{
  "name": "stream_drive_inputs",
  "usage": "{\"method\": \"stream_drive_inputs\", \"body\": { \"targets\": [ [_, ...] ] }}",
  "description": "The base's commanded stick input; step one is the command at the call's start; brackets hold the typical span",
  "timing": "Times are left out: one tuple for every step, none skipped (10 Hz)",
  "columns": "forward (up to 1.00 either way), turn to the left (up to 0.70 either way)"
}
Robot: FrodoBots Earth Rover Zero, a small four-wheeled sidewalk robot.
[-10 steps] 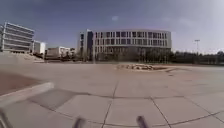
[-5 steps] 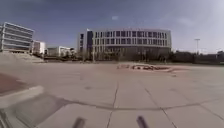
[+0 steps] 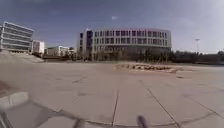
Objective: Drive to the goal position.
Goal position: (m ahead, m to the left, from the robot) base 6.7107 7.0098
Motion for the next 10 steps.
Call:
{"method": "stream_drive_inputs", "body": {
  "targets": [
    [0.70,0.00],
    [0.70,0.06],
    [0.70,0.27],
    [0.70,0.27],
    [0.70,0.17],
    [0.70,0.00],
    [0.70,0.00],
    [0.70,0.00],
    [0.70,0.00],
    [0.70,0.00]
  ]
}}
